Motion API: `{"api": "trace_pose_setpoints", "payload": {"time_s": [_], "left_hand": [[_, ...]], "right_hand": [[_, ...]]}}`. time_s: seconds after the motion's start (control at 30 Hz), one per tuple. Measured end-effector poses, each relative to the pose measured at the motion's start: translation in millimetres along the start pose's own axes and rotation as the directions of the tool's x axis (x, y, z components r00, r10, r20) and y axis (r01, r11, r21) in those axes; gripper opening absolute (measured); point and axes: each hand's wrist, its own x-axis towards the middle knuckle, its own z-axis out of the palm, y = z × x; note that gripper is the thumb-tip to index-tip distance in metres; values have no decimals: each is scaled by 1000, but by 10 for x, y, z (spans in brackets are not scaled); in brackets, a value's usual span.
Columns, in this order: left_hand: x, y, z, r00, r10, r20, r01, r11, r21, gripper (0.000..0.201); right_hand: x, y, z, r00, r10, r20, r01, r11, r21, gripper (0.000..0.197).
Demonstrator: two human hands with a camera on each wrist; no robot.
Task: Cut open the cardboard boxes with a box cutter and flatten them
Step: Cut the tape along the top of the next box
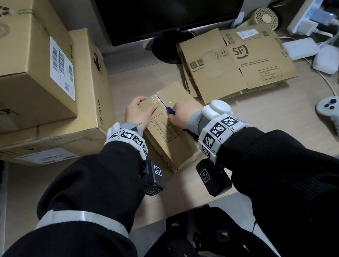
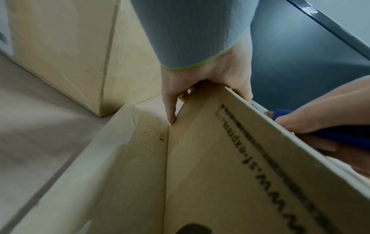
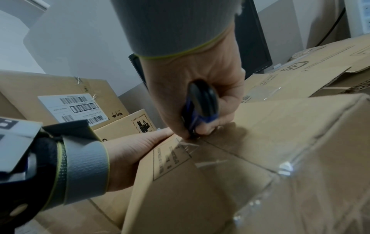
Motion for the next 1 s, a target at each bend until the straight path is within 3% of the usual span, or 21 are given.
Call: {"api": "trace_pose_setpoints", "payload": {"time_s": [0.1,0.17,0.23,0.3,0.4,0.57,0.7,1.0], "left_hand": [[-10,-8,-4,1000,9,2,-9,998,56,34],[-32,36,-1,999,34,-15,-30,976,216,38],[-118,145,38,983,184,-13,-147,827,543,40],[-190,272,117,948,314,61,-259,644,720,43],[-363,292,211,952,262,158,-284,565,774,58],[-507,113,202,930,267,254,-347,399,849,49],[-493,104,187,935,231,270,-340,356,871,49],[-579,152,259,960,186,210,-271,419,866,51]], "right_hand": [[-71,19,12,1000,-1,-10,1,1000,-10,29],[-108,30,14,1000,2,3,-2,1000,-23,29],[-136,46,11,1000,-9,21,9,1000,-25,29],[-139,44,-1,999,0,39,1,1000,-8,30],[-190,32,-40,998,-28,58,27,1000,8,33],[-263,73,30,996,-75,-49,79,994,80,33],[-350,66,-49,997,-70,44,69,997,23,36],[-570,232,31,992,-88,91,94,994,-64,20]]}}
